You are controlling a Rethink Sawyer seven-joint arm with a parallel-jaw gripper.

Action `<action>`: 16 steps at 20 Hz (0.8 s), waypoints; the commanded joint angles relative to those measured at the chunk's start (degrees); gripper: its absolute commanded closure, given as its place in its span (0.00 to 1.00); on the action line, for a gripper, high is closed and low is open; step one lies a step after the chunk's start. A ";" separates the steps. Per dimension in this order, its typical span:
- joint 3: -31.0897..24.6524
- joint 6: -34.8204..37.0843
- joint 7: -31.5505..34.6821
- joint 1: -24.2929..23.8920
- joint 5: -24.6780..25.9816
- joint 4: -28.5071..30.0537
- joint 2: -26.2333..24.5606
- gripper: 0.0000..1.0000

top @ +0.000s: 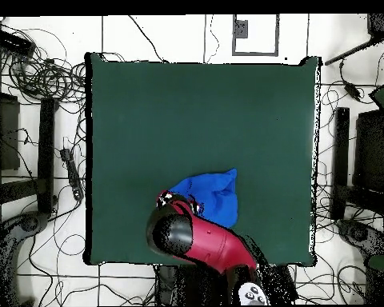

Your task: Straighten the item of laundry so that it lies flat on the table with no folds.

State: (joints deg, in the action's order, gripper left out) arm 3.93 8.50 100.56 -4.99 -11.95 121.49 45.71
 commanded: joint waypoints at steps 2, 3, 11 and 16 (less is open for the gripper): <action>-2.95 -3.76 19.86 3.73 -6.81 3.65 -5.52 0.00; -3.09 -4.00 19.89 3.88 -7.26 3.69 -5.74 0.00; -3.40 -5.08 20.01 4.61 -8.35 2.80 -7.49 0.00; -3.33 -5.21 20.87 5.50 -8.28 2.72 -7.55 0.00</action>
State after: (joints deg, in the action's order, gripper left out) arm 3.90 6.10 105.04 -1.80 -16.24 121.54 39.67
